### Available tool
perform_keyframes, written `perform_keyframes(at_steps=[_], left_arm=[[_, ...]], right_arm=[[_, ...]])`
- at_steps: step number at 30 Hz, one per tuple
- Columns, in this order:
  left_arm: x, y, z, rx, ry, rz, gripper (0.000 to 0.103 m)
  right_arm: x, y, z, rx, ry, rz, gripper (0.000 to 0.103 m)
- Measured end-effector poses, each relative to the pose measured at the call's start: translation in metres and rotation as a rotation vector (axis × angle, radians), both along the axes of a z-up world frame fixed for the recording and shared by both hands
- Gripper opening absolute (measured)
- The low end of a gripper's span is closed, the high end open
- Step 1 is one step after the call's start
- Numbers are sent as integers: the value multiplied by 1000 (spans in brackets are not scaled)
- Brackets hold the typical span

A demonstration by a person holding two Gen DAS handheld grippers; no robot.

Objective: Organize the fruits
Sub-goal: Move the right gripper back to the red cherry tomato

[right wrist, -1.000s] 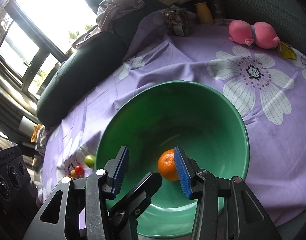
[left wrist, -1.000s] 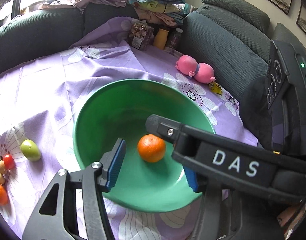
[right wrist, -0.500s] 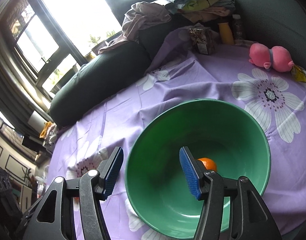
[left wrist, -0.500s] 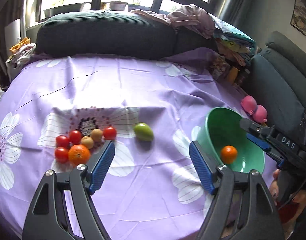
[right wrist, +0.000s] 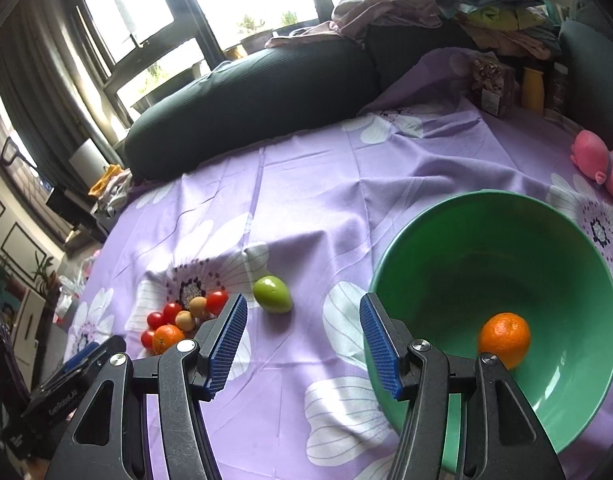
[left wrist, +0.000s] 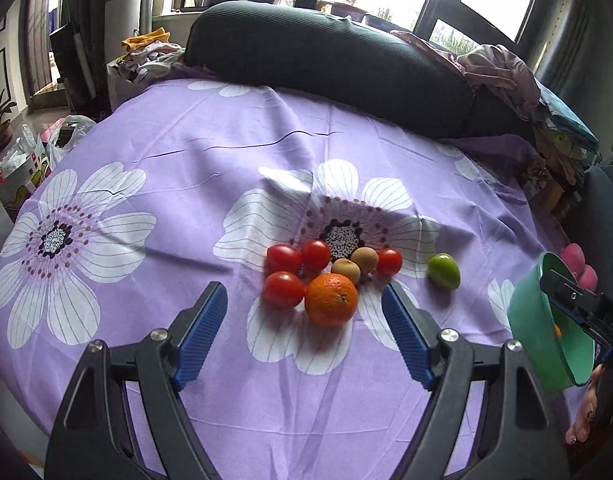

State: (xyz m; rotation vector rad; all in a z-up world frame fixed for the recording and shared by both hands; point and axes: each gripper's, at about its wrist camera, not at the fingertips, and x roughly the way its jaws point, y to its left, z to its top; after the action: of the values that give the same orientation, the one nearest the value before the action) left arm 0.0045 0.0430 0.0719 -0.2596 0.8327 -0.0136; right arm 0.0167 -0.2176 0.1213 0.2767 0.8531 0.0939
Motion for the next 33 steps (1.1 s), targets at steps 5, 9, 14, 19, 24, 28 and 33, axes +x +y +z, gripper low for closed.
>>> perform_keyframes(at_steps=[5,9,14,19,24,28,33], left_arm=[[4,13,-6,-51,9,11,80],[7,19,-11,-67,21,18,80],[11,29,-15,-95,38,36,78],[14,33,-17,-125,50,28,77],[21,37,-18,-155,66,20,60],[26,37,-18,-146,76,37,49],[34,30,-25,-115,113,18,38]], right_arm=[[7,20,-9,50,30,68,59],[17,35,-19,101,77,100,59],[37,59,-30,113,137,133,57],[63,85,-40,72,185,165,40],[87,100,-58,12,238,158,32],[94,105,-68,3,248,158,27],[99,108,-74,-14,258,161,27]])
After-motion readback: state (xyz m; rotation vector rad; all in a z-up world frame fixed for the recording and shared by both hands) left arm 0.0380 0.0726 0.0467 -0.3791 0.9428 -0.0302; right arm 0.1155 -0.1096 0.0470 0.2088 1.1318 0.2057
